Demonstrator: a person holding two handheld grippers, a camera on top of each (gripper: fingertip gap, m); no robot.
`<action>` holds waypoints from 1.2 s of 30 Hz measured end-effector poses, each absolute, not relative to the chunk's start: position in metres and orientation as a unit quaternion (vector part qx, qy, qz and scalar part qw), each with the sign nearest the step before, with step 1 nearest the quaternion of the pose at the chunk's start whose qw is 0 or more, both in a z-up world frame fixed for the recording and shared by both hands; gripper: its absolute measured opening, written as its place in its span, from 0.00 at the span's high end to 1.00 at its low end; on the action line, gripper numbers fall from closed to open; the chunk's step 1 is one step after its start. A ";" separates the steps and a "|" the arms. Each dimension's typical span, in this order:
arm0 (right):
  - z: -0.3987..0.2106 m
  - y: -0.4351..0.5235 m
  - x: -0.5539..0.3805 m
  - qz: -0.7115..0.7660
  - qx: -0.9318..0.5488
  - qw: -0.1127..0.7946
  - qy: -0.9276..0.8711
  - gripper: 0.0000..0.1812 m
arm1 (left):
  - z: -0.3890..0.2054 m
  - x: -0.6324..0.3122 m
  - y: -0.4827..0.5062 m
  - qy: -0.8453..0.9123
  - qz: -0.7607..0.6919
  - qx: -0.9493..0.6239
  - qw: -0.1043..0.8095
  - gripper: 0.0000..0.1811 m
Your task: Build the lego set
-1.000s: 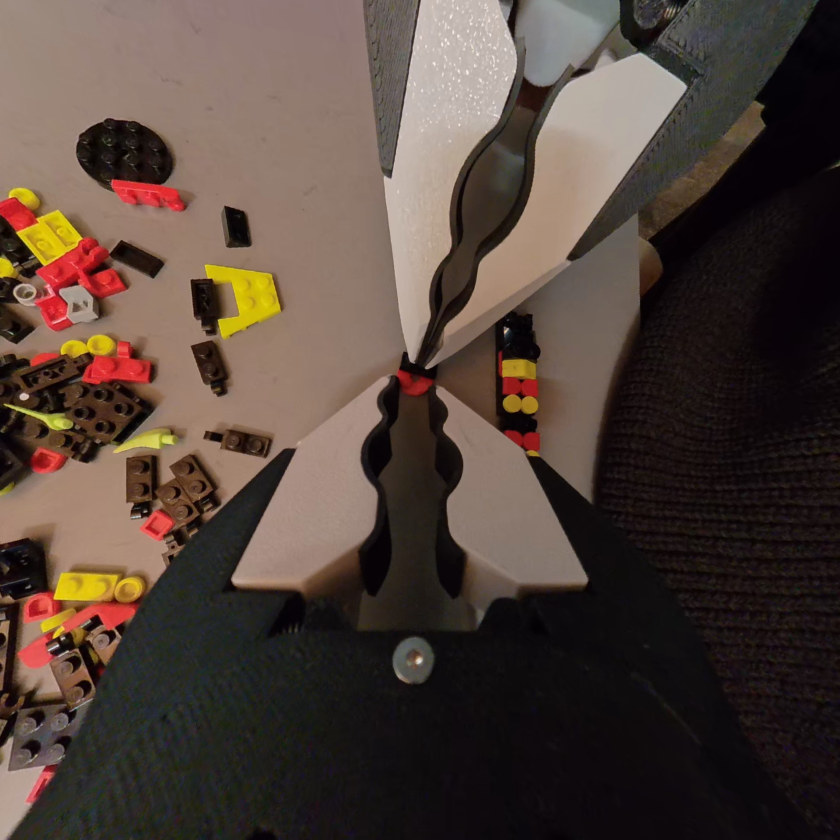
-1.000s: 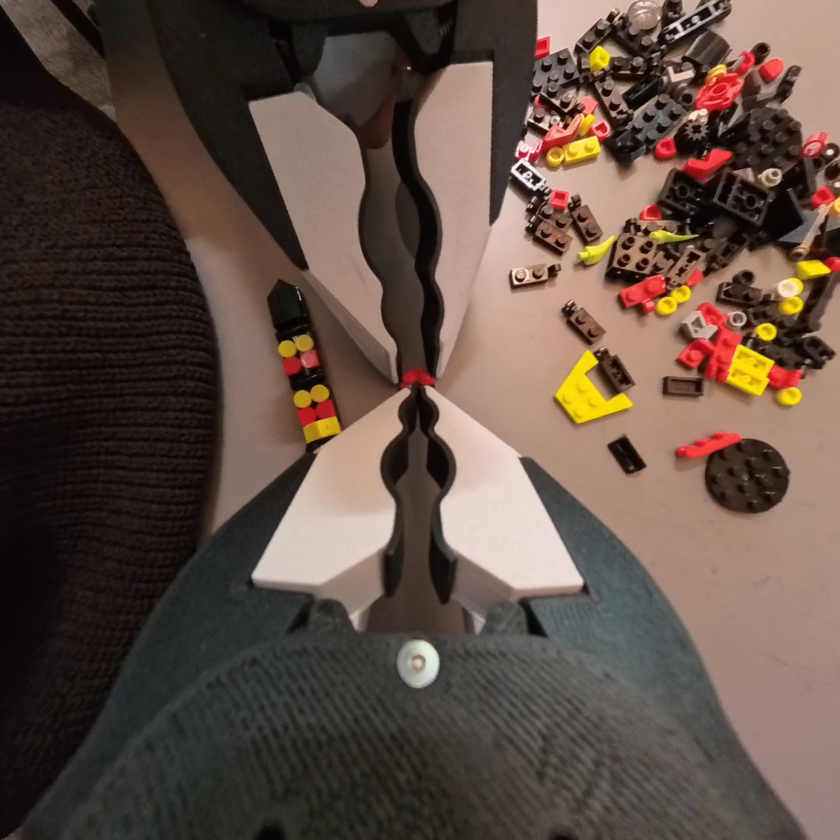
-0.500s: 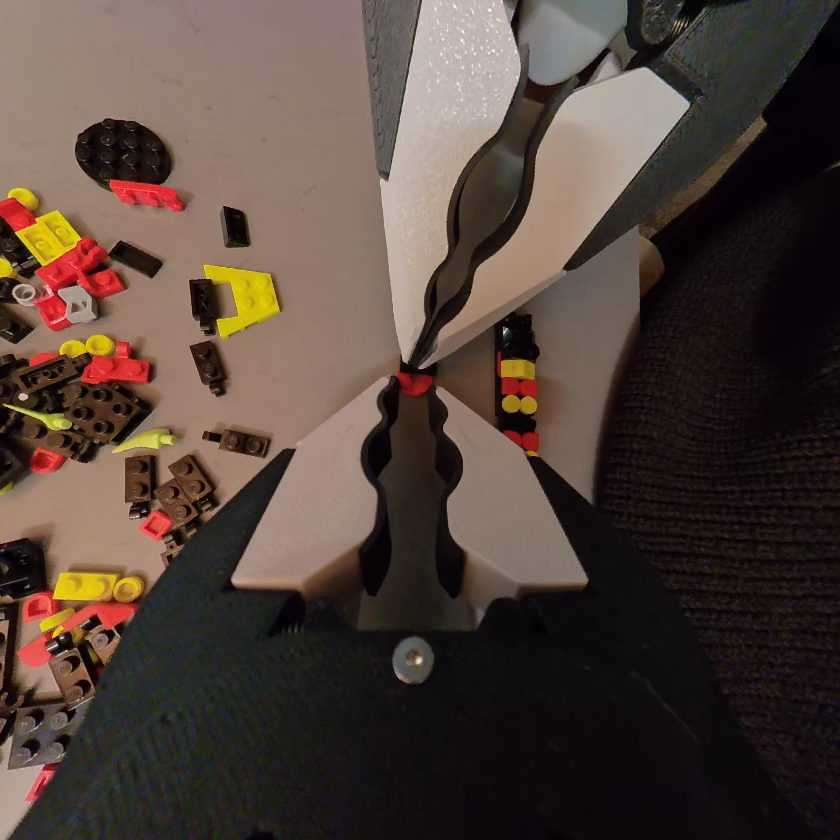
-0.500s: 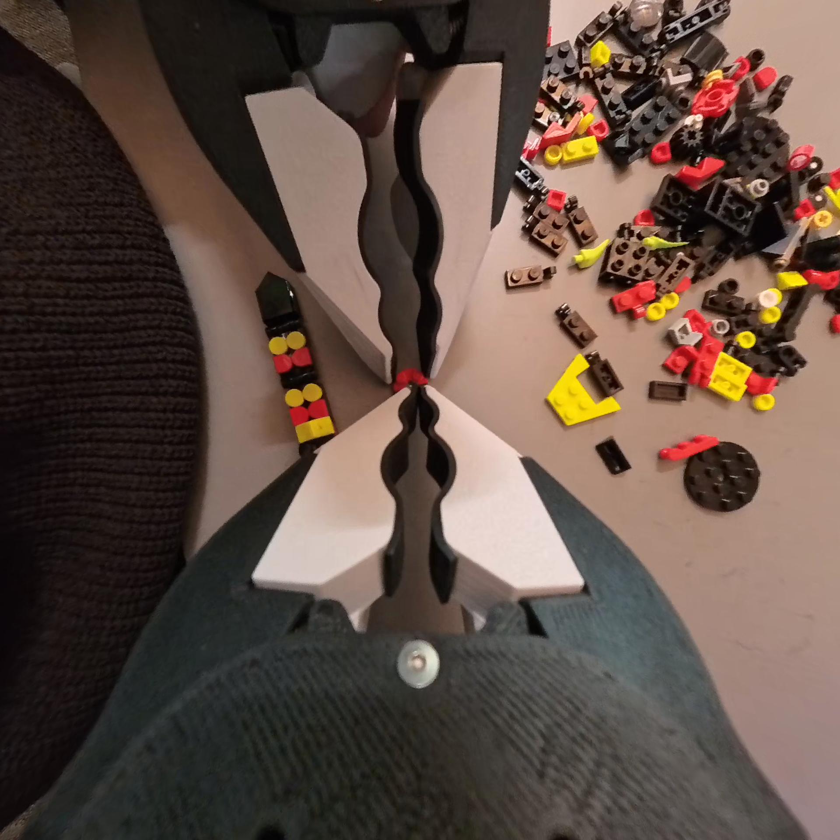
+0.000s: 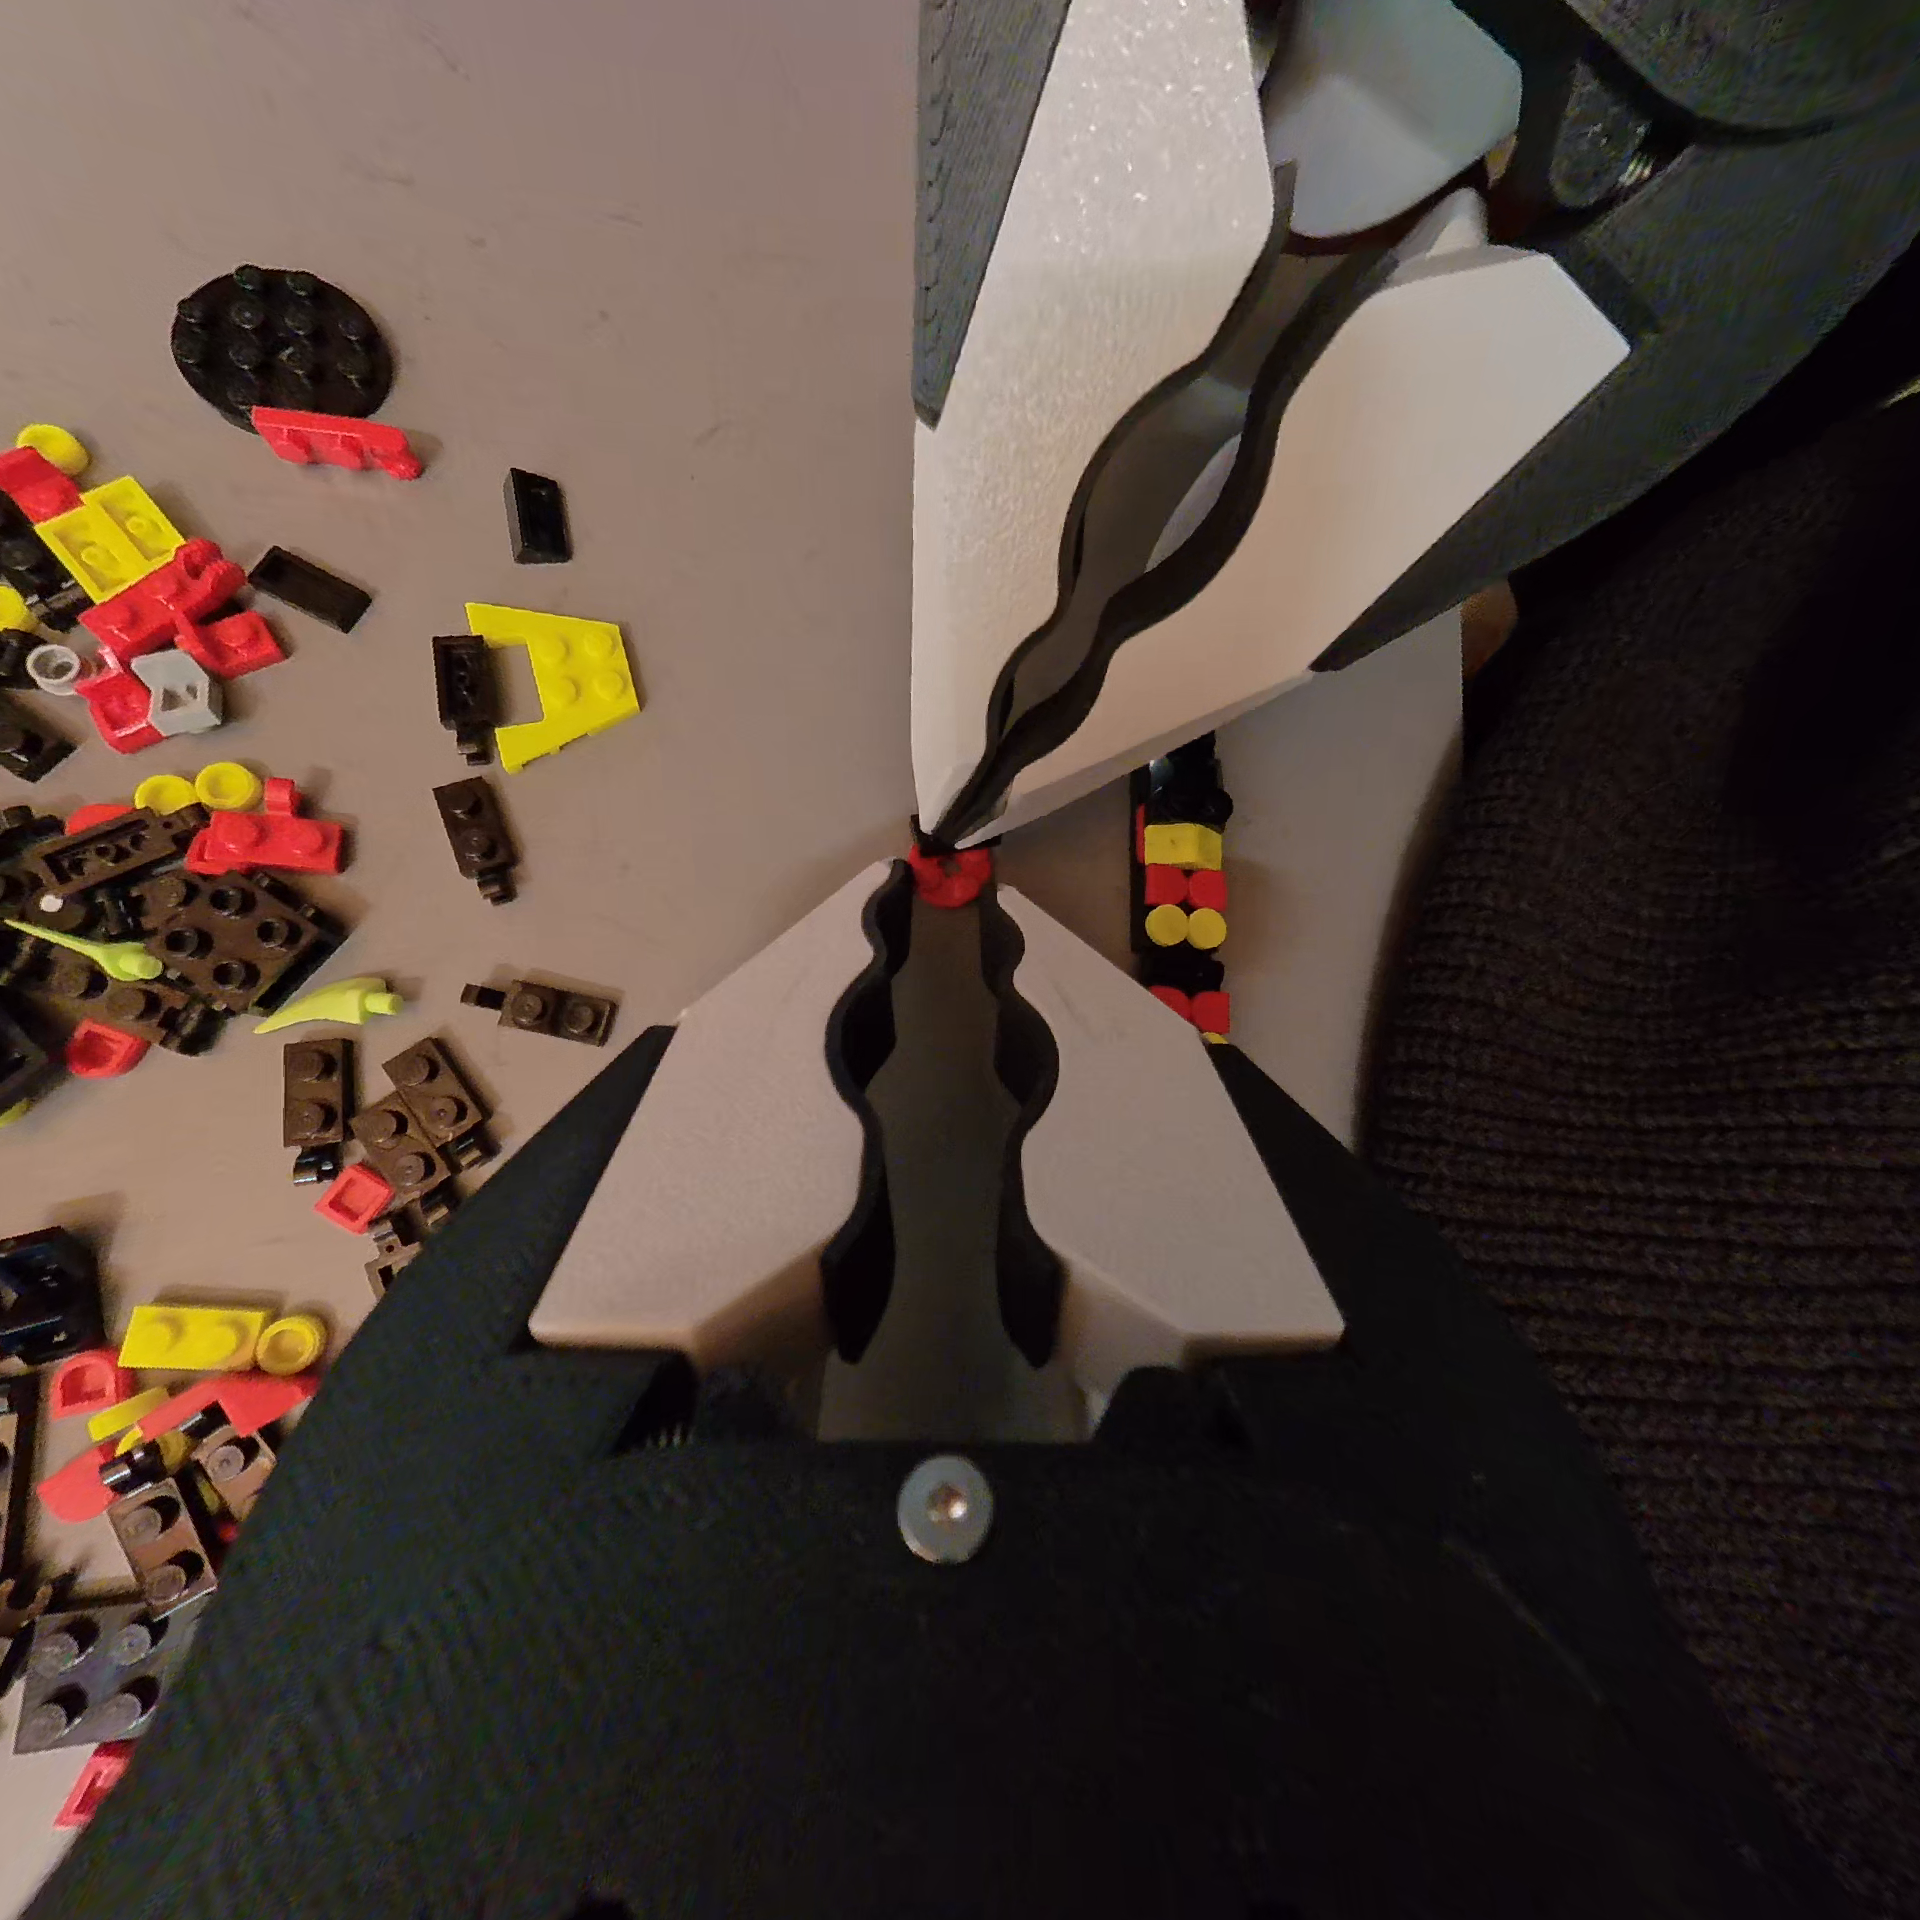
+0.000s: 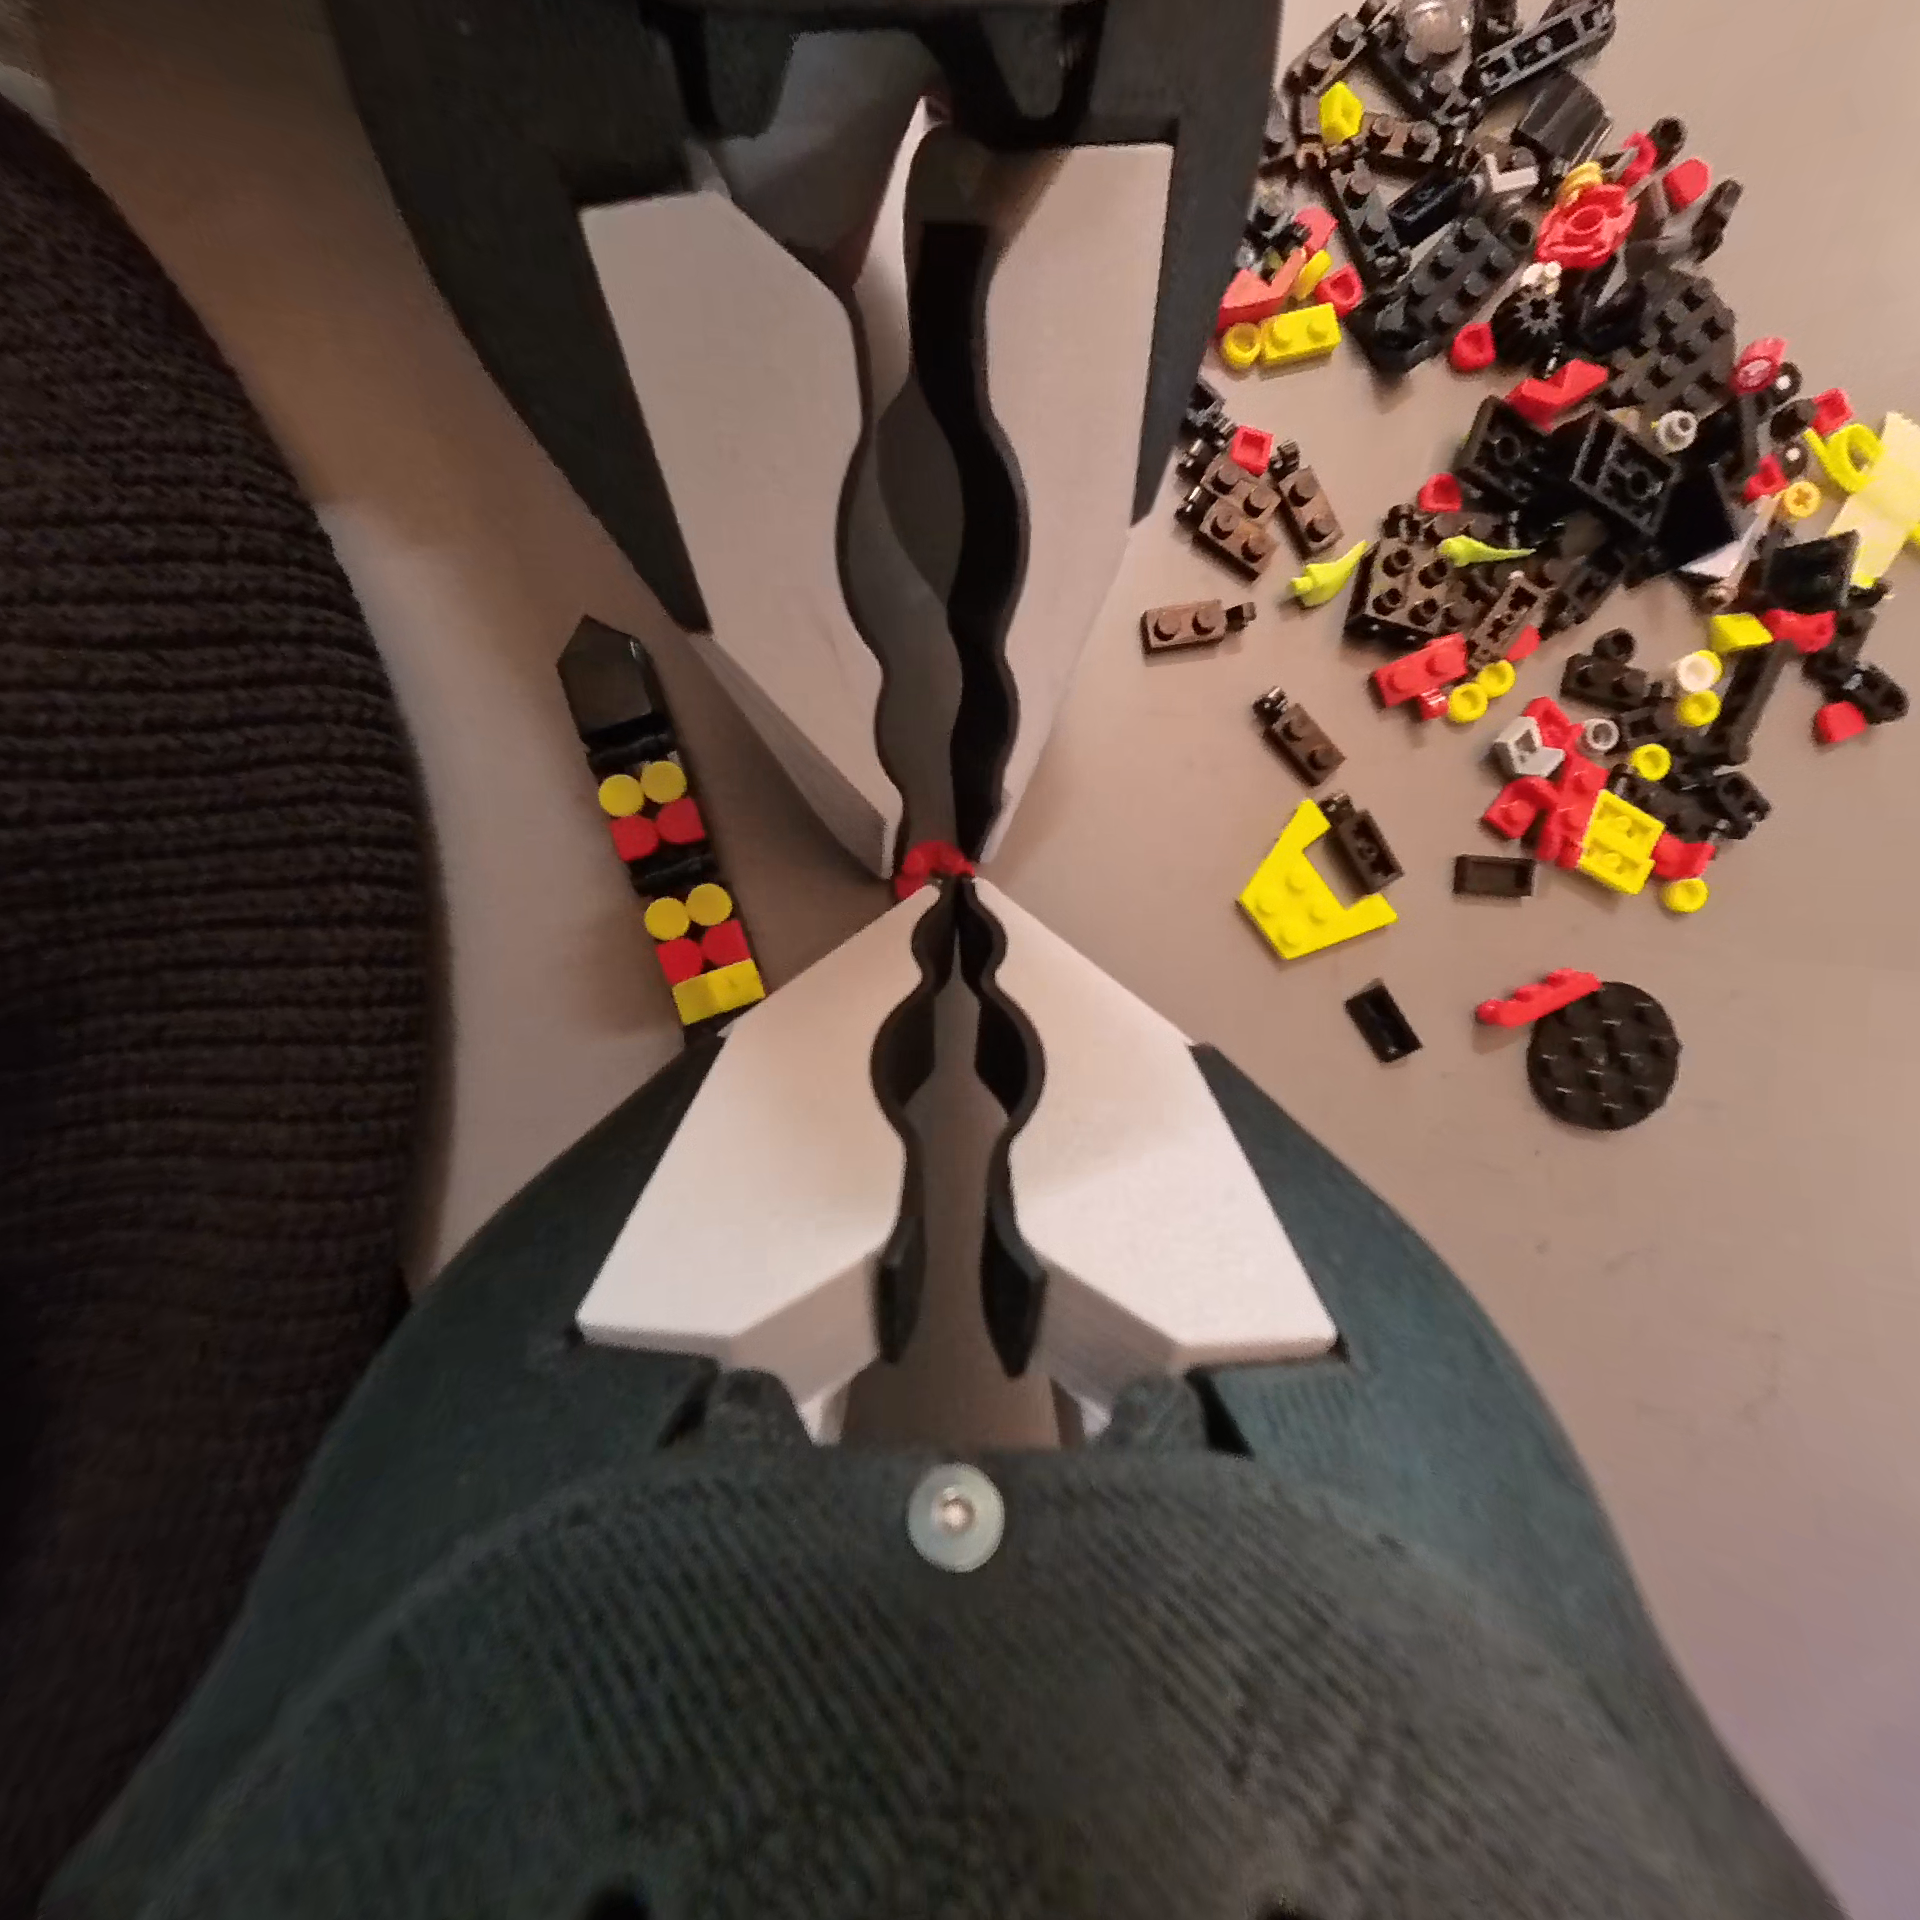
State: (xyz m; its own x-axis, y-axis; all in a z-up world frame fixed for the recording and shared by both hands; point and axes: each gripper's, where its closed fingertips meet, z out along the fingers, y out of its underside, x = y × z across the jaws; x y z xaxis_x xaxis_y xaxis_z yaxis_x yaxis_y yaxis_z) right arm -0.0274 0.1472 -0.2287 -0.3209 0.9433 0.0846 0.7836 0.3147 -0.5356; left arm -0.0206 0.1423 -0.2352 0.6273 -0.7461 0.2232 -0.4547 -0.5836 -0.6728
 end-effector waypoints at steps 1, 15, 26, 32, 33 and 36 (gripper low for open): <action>-0.229 0.147 -0.028 0.201 -0.546 0.199 -0.789 1.00 | -0.235 -0.021 0.142 0.352 -0.250 -0.854 0.291 0.95; -0.227 0.153 -0.018 0.273 -0.584 0.177 -0.744 0.91 | -0.235 -0.021 0.143 0.348 -0.253 -0.854 0.292 0.94; -0.235 0.158 -0.013 0.264 -0.586 0.168 -0.747 0.89 | -0.235 -0.020 0.144 0.344 -0.257 -0.854 0.294 0.94; -0.230 0.162 -0.016 0.284 -0.597 0.172 -0.730 0.96 | -0.228 -0.021 0.148 0.329 -0.268 -0.851 0.309 0.91; -0.227 0.162 -0.017 0.295 -0.598 0.174 -0.724 0.96 | -0.226 -0.022 0.151 0.325 -0.267 -0.850 0.319 0.90; -0.218 0.161 -0.019 0.325 -0.593 0.178 -0.715 0.96 | -0.216 -0.024 0.157 0.312 -0.271 -0.841 0.348 0.90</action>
State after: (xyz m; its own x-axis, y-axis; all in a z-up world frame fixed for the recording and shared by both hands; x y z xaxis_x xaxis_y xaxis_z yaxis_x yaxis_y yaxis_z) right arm -0.0194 0.1608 -0.2179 -0.2327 0.9638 -0.1300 0.7323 0.0857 -0.6756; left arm -0.0245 0.1571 -0.2158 0.6578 -0.7142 0.2393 -0.3362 -0.5627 -0.7552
